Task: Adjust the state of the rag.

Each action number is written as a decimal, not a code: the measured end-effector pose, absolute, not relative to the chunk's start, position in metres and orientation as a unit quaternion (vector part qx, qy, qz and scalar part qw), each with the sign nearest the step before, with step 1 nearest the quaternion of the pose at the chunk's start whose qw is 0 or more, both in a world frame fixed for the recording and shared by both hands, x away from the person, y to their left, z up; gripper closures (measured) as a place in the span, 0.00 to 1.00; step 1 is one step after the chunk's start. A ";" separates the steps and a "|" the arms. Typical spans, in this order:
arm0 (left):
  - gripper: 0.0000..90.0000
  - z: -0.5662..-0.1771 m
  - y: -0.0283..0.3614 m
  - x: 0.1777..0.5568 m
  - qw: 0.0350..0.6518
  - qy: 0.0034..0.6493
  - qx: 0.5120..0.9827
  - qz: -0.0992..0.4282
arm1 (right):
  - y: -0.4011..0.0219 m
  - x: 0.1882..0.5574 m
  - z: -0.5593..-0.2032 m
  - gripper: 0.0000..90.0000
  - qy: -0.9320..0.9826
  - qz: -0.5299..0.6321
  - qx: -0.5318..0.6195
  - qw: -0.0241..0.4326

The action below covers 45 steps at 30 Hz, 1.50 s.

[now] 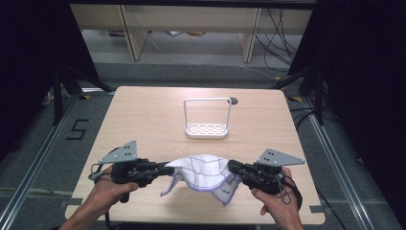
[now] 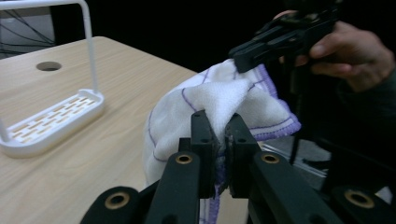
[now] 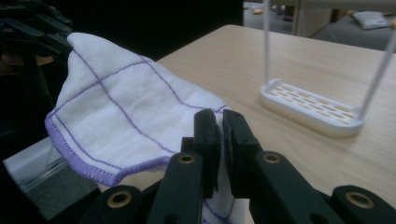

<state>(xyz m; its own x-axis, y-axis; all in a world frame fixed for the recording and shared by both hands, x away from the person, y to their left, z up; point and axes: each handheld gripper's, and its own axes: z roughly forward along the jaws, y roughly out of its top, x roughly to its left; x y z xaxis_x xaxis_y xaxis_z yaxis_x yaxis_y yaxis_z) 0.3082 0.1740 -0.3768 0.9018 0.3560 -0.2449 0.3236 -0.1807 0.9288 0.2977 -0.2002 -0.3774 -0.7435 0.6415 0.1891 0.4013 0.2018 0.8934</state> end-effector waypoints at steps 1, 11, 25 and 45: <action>0.93 -0.375 0.178 0.304 0.602 0.222 0.767 0.006 | -0.198 0.296 -0.376 0.94 0.767 0.538 0.335 0.099; 0.93 -0.423 0.181 0.339 0.534 0.283 0.796 0.028 | -0.191 0.328 -0.401 0.94 0.790 0.487 0.365 0.071; 0.92 -0.479 0.159 0.401 0.466 0.339 0.816 0.053 | -0.168 0.415 -0.468 0.92 0.822 0.386 0.410 0.087; 0.52 -0.488 0.181 0.423 0.463 0.416 0.779 0.070 | -0.187 0.379 -0.450 0.61 0.826 0.371 0.401 0.136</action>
<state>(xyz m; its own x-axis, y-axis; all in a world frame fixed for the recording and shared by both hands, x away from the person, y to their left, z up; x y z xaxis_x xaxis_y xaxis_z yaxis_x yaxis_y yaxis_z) 0.4227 0.1814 -0.4876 0.6445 0.7129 -0.2764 0.5832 -0.2246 0.7806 0.3794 -0.1868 -0.4499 -0.6410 0.7641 0.0721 0.5615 0.4029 0.7228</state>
